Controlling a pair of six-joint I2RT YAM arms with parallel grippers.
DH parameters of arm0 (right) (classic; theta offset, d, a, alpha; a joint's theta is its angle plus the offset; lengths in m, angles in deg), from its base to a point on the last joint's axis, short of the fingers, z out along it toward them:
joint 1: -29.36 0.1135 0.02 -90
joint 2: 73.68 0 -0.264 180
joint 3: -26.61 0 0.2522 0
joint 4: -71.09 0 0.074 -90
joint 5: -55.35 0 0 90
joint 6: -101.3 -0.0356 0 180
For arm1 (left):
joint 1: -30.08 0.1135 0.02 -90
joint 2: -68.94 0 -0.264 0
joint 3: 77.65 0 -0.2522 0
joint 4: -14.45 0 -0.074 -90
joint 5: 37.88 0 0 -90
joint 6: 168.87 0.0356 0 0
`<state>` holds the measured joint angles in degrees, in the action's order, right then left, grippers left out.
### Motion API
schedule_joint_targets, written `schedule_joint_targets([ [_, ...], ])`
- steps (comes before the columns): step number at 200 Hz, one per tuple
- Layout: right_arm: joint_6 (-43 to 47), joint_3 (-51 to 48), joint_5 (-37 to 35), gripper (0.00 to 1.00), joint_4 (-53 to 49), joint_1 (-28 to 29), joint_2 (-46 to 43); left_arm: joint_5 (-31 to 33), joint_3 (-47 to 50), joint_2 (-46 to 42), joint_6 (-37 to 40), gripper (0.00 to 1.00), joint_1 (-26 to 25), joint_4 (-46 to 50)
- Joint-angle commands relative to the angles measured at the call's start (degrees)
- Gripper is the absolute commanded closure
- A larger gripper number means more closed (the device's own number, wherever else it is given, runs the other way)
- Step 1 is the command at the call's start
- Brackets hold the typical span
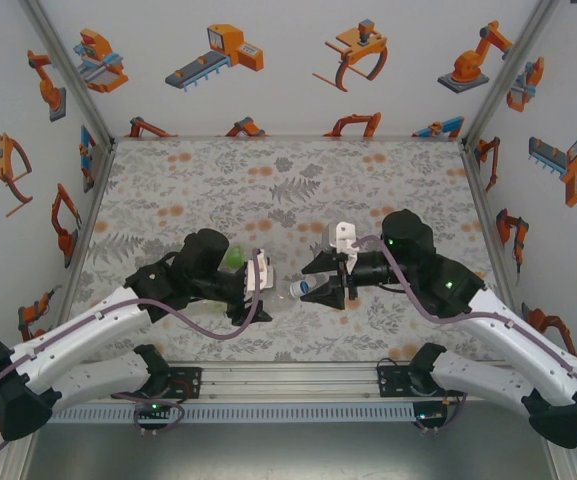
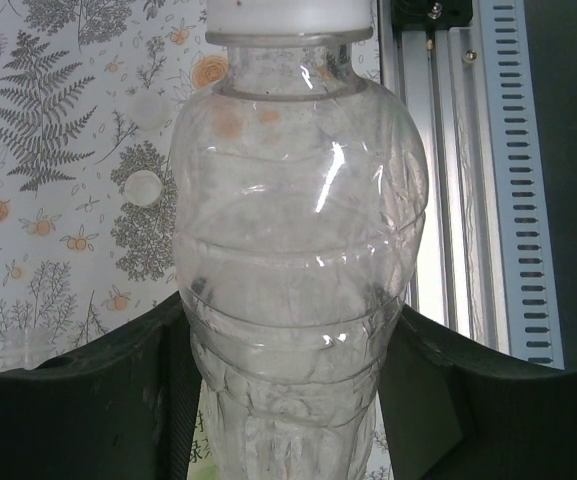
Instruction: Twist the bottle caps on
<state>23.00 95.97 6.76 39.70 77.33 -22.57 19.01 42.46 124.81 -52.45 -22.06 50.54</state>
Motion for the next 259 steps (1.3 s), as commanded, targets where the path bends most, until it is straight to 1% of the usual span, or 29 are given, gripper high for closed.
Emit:
schedule_joint_targets([
  [1, 3.9, -1.0, 2.0, 0.52, 1.4, 0.1, 0.3, -2.1, -1.2, -1.0, 0.4, 1.00, -0.2, 0.6],
  [33, 3.9, -2.3, 1.1, 0.52, 2.2, 0.1, 0.2, -2.1, -0.5, -1.7, 0.0, 1.00, -0.2, -0.2],
  [70, 3.9, -2.6, 1.0, 0.57, 2.4, 0.1, 0.7, -2.2, -0.5, -1.6, -0.1, 1.00, -0.2, -0.4],
  [109, 3.3, -2.7, 3.0, 0.59, 4.0, 0.1, 1.1, -1.9, -0.6, -1.0, -0.2, 1.00, -0.2, -0.4],
  [152, 2.9, -2.8, 3.1, 0.64, 3.9, 0.1, 1.3, -1.5, -1.0, -0.2, -0.3, 1.00, -0.2, -0.1],
  [172, 2.8, -2.8, 3.2, 0.71, 3.2, 0.1, 1.4, -1.6, -1.1, -0.2, -0.3, 1.00, -0.2, -0.2],
  [192, 1.5, -2.9, 1.1, 0.82, 2.0, 0.1, 1.4, -1.4, -1.0, -0.5, -0.5, 1.00, -0.2, -0.3],
  [207, -3.0, -3.1, -3.1, 0.88, 2.2, 0.1, 1.4, -0.6, -0.9, -0.5, -0.5, 1.00, -0.2, -0.6],
  [224, -13.1, -4.2, -8.4, 0.96, 4.7, 0.1, 1.1, 1.1, -0.6, -0.7, -0.9, 1.00, -0.2, -1.2],
  [233, -21.1, -5.5, -11.5, 1.00, 7.2, 0.1, 0.9, 2.7, -0.3, -0.8, -1.3, 1.00, -0.2, -1.8],
  [243, -32.2, -7.0, -16.4, 1.00, 9.3, 0.0, 0.8, 4.4, 0.0, -0.9, -1.5, 1.00, -0.2, -2.3],
  [249, -39.1, -7.3, -19.8, 1.00, 8.8, 0.1, 0.9, 5.7, 0.2, -1.0, -1.6, 1.00, -0.3, -2.8],
  [250, -39.1, -7.3, -20.3, 1.00, 8.7, 0.1, 1.0, 5.8, 0.2, -1.0, -1.7, 1.00, -0.3, -2.8],
  [252, -42.6, -7.3, -21.2, 1.00, 8.2, 0.1, 1.0, 6.3, 0.3, -1.0, -1.7, 1.00, -0.3, -2.9],
  [259, -48.6, -6.9, -24.0, 1.00, 6.4, 0.1, 1.5, 7.5, 0.4, -1.1, -1.8, 1.00, -0.3, -3.2],
])
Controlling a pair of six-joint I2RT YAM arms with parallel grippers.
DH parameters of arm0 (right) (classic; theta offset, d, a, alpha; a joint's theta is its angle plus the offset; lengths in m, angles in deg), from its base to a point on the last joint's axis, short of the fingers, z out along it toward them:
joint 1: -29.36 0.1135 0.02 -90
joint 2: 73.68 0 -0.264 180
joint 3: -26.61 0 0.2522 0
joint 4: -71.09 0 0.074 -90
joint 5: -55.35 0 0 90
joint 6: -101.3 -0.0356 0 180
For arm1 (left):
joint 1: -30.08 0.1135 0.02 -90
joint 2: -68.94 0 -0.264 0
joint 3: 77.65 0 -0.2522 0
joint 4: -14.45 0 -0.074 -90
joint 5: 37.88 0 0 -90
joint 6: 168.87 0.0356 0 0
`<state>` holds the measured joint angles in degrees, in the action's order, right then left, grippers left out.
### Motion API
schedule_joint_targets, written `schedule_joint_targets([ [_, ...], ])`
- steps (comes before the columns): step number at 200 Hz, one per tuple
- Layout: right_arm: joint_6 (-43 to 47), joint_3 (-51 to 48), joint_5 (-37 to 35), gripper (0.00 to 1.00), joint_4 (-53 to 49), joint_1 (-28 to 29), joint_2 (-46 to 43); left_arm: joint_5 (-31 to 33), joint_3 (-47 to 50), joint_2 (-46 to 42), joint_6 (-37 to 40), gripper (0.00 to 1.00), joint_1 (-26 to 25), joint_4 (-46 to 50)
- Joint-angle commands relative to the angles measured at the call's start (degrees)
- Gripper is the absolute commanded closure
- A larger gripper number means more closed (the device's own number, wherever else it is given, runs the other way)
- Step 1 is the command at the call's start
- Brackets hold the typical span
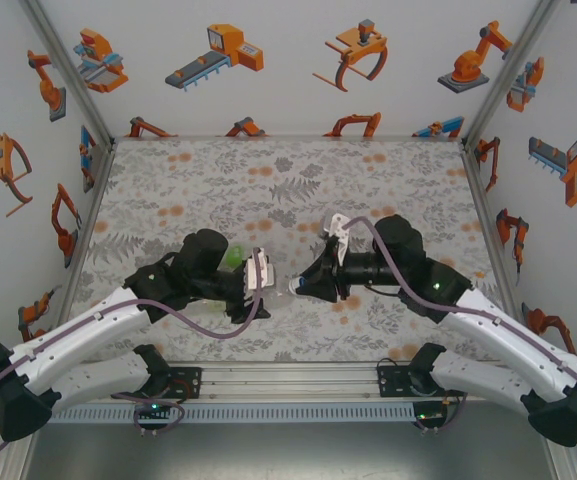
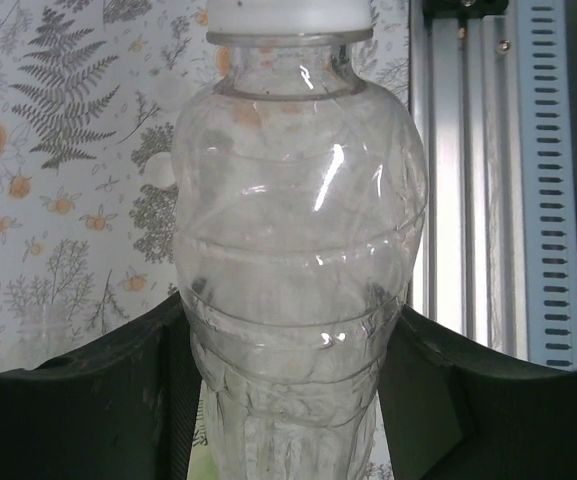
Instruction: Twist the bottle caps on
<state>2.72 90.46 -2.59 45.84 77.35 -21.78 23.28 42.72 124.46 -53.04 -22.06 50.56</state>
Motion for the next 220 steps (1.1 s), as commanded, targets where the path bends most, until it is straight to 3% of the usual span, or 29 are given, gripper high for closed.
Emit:
schedule_joint_targets([
  [1, -29.3, -1.3, -14.9, 1.00, -0.1, 0.1, 0.8, 3.4, 0.2, -0.7, -1.2, 1.00, -0.3, -3.2],
  [37, -62.0, 0.7, -16.3, 1.00, -8.7, 0.0, 4.8, 7.3, 0.5, -0.7, -0.7, 1.00, -0.3, -4.3],
  [51, -70.6, -0.4, -16.4, 1.00, -8.6, 0.7, 5.2, 8.2, 0.6, -0.6, -0.4, 1.00, -0.3, -4.6],
  [64, -73.3, 0.5, -18.7, 1.00, -11.7, 1.6, 5.4, 8.5, 0.6, -0.4, 0.0, 1.00, -0.3, -4.6],
  [92, -70.7, 3.9, -21.0, 1.00, -15.6, 1.7, 5.6, 8.4, 0.4, -0.1, 0.2, 1.00, -0.3, -4.4],
  [102, -69.6, 4.4, -21.3, 0.88, -15.3, 1.7, 5.4, 8.1, 0.4, -0.1, 0.2, 1.00, -0.3, -4.3],
  [123, -64.4, 6.1, -21.3, 0.67, -14.8, 1.7, 5.3, 7.5, 0.3, -0.3, 0.5, 1.00, -0.3, -3.6],
  [144, -52.1, 8.4, -20.6, 0.58, -13.6, 1.6, 4.7, 6.5, 0.2, -1.0, 0.9, 1.00, -0.3, -2.7],
  [182, -28.3, 9.2, -16.8, 0.56, -8.5, 1.7, 1.4, 1.8, -1.1, -2.2, 1.0, 1.00, -0.3, 0.3],
  [220, -0.3, 8.7, -4.8, 0.57, -4.9, 1.7, -1.7, -3.0, -1.6, -3.1, 1.3, 1.00, -0.3, 1.5],
])
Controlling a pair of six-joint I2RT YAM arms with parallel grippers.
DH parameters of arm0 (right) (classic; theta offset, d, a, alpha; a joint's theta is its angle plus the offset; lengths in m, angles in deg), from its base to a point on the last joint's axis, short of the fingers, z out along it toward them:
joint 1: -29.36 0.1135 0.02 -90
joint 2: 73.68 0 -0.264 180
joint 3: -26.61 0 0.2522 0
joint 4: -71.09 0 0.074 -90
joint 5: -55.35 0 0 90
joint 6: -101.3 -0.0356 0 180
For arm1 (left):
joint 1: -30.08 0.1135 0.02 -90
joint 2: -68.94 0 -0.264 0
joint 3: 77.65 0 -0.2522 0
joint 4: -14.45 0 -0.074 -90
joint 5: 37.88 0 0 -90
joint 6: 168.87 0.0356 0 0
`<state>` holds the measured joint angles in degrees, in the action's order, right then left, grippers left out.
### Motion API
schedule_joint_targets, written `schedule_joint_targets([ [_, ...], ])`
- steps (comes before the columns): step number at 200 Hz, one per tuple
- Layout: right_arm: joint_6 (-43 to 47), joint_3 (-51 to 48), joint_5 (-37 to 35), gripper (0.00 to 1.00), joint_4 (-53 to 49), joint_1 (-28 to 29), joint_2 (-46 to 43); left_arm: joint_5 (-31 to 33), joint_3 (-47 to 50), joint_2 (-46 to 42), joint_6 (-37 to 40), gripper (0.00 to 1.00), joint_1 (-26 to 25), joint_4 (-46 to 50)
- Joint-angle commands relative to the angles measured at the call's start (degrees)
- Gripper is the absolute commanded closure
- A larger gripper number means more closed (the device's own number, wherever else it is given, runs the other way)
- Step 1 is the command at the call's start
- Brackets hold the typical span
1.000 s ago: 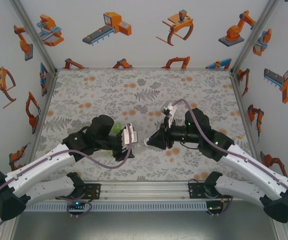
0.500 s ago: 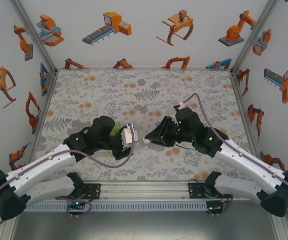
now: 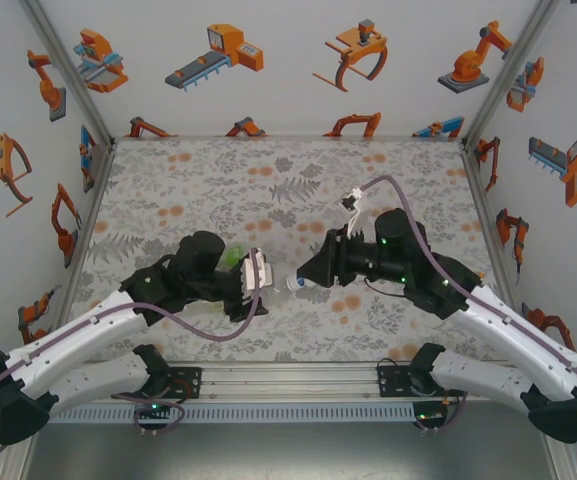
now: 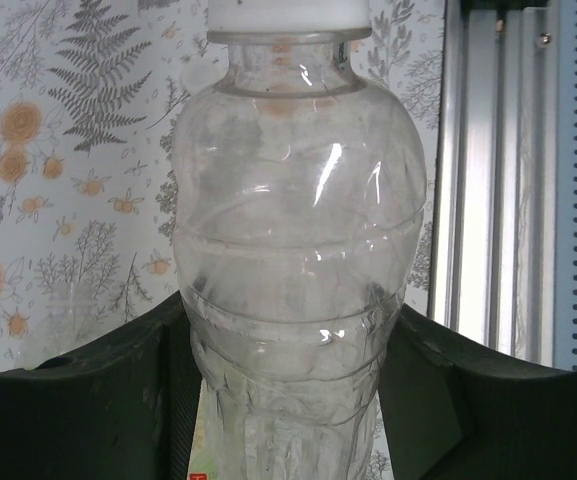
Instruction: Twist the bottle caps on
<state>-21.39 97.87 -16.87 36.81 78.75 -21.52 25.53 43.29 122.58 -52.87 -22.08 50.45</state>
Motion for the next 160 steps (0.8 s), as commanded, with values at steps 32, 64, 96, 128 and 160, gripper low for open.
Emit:
schedule_joint_targets([
  [32, 41.6, 1.1, 19.9, 0.56, 3.8, 0.3, -3.1, -7.1, -2.3, -0.8, 1.1, 1.00, -0.3, 1.9],
  [64, 52.2, 1.0, 25.9, 0.49, 1.4, 0.3, -2.1, -9.1, -2.8, 0.0, 1.0, 1.00, -0.3, 1.8],
  [96, 52.9, 0.4, 25.3, 0.50, 1.0, 0.3, -0.5, -10.0, -3.0, 0.4, 1.0, 1.00, -0.3, 1.7],
  [128, 52.5, -0.8, 25.7, 0.56, 1.8, 0.3, 0.0, -10.3, -3.1, 0.8, 0.9, 1.00, -0.3, 1.6],
  [160, 51.7, -2.2, 27.1, 0.58, 3.1, 0.3, -0.3, -10.2, -3.4, 0.8, 1.1, 1.00, -0.3, 1.6],
])
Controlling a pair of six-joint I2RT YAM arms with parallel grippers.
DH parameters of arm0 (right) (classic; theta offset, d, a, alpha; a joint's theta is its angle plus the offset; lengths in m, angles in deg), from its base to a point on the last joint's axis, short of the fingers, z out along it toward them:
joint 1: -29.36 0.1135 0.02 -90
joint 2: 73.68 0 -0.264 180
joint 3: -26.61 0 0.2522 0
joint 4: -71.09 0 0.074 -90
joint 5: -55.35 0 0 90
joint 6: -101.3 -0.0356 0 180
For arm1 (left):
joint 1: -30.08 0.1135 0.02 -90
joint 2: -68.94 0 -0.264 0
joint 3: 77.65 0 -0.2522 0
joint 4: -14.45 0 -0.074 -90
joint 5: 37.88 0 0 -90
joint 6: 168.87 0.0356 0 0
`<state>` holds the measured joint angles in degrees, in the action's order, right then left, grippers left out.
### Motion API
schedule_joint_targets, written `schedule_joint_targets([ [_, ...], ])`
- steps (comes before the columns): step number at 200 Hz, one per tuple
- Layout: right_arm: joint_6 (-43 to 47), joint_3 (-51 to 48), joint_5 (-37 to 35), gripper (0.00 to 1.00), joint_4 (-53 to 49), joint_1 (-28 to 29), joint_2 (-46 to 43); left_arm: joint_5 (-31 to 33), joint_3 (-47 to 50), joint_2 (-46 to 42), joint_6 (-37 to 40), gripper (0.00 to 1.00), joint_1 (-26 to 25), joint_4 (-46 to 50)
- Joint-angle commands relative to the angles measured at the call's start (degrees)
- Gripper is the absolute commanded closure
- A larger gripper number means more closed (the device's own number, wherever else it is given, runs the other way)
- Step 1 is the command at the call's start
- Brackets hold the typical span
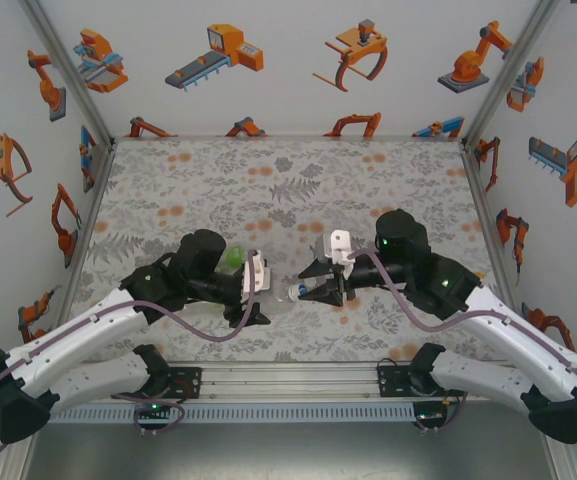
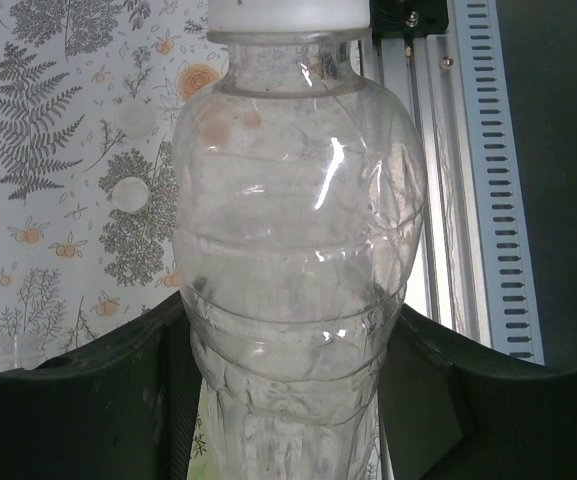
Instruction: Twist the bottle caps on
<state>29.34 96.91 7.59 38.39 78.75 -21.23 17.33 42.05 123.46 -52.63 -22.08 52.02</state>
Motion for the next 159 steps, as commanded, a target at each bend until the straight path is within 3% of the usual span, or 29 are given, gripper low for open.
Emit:
schedule_joint_targets([
  [1, 0.9, -1.3, 2.7, 0.58, 1.5, 0.3, -0.5, -2.0, -2.1, -0.1, 0.9, 1.00, -0.3, 0.0],
  [37, -0.2, -1.9, 4.1, 0.58, 1.5, 0.3, -0.3, -1.9, -2.2, -0.2, 0.8, 1.00, -0.3, 0.1],
  [101, -1.2, -2.3, 3.2, 0.69, 3.8, 0.4, -0.5, -1.7, -2.3, 0.0, 0.6, 1.00, -0.3, 0.2],
  [136, -5.4, -2.6, -1.0, 0.85, 3.5, 0.4, -0.2, -0.9, -2.4, -0.2, 0.7, 1.00, -0.3, 0.2],
  [159, -21.3, -4.1, -10.0, 1.00, 8.8, 0.4, -0.1, 1.5, -2.4, -0.2, 0.5, 1.00, -0.4, 0.1],
])
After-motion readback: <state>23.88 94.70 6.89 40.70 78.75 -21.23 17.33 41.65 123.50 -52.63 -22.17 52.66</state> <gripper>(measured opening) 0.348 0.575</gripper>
